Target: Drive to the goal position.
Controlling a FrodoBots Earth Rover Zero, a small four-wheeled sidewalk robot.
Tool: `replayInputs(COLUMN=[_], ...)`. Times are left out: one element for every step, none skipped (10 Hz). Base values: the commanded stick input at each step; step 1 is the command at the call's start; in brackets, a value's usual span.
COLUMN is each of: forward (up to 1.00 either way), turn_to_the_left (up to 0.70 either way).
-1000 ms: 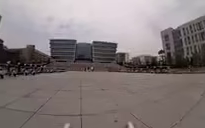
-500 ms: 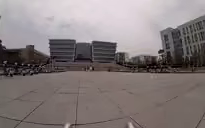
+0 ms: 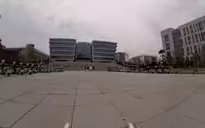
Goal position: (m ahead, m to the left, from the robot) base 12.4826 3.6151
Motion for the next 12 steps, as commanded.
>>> replayInputs(forward=[0.5, 0.5, 0.5, 0.5, 0.5, 0.5, 0.5, 0.5, 0.5, 0.5, 0.5, 0.5], turn_to_the_left=[0.0, 0.0, 0.0, 0.0, 0.0, 0.0, 0.0, 0.0, 0.0, 0.0, 0.0, 0.0])
